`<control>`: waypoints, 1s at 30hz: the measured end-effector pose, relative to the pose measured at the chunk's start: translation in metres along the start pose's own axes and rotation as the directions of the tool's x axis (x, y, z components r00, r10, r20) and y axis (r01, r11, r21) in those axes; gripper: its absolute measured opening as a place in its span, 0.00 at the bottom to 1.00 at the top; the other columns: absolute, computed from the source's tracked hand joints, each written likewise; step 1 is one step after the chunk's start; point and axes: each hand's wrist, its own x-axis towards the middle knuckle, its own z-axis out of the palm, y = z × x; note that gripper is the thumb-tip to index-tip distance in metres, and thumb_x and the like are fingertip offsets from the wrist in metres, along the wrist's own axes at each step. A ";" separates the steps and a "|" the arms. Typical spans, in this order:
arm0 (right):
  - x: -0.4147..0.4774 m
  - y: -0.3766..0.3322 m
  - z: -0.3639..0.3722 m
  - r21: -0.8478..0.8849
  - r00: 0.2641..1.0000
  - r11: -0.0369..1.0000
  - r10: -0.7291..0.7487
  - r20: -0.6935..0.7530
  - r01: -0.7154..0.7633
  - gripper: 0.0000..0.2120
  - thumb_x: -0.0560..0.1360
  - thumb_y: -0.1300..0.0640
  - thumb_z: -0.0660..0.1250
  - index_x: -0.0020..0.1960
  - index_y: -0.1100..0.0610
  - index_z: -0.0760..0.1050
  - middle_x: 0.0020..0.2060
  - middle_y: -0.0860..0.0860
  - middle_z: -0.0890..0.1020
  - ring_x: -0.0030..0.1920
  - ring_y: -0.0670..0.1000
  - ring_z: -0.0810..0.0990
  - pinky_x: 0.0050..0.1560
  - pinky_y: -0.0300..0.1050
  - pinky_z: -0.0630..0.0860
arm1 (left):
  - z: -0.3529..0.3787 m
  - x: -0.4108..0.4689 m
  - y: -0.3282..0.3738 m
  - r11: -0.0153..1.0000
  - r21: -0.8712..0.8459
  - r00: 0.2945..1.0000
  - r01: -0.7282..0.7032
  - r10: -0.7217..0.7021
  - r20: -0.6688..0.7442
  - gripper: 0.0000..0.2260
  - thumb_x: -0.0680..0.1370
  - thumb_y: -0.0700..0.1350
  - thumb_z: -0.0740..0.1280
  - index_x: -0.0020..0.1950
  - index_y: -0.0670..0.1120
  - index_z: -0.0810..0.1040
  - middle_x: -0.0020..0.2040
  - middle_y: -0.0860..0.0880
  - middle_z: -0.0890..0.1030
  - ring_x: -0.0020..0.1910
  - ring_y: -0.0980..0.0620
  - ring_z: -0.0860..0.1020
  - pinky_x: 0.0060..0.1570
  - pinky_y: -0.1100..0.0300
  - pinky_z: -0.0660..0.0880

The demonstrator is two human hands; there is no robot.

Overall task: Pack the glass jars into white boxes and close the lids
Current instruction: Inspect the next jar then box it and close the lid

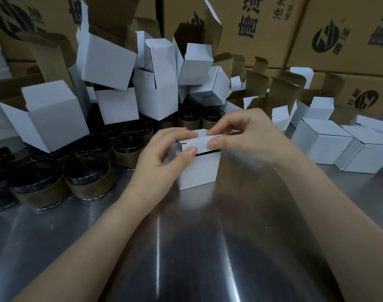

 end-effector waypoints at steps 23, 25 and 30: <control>-0.001 -0.004 0.004 -0.143 0.998 0.989 -0.033 0.061 0.042 0.05 0.69 0.52 0.77 0.41 0.44 0.82 0.37 0.42 0.80 0.43 0.43 0.78 0.39 0.32 0.76 | -0.003 0.000 0.000 0.997 -0.013 0.997 0.072 -0.072 0.041 0.11 0.72 0.47 0.66 0.51 0.59 0.82 0.63 0.54 0.75 0.65 0.61 0.71 0.67 0.54 0.71; -0.002 -0.004 0.003 -0.144 0.997 0.989 -0.032 0.066 0.041 0.04 0.69 0.52 0.77 0.41 0.45 0.83 0.37 0.42 0.80 0.43 0.43 0.78 0.40 0.33 0.77 | -0.004 0.000 -0.002 0.997 -0.023 0.996 0.073 -0.072 0.044 0.10 0.73 0.47 0.67 0.51 0.58 0.83 0.63 0.55 0.75 0.66 0.59 0.71 0.67 0.51 0.71; -0.002 -0.003 0.003 -0.142 0.994 0.989 -0.030 0.101 0.045 0.05 0.71 0.54 0.76 0.41 0.44 0.82 0.36 0.40 0.80 0.43 0.42 0.79 0.41 0.32 0.77 | -0.004 0.000 -0.004 0.997 -0.019 0.997 0.075 -0.074 0.038 0.10 0.74 0.42 0.73 0.51 0.57 0.84 0.63 0.54 0.75 0.66 0.57 0.72 0.67 0.48 0.71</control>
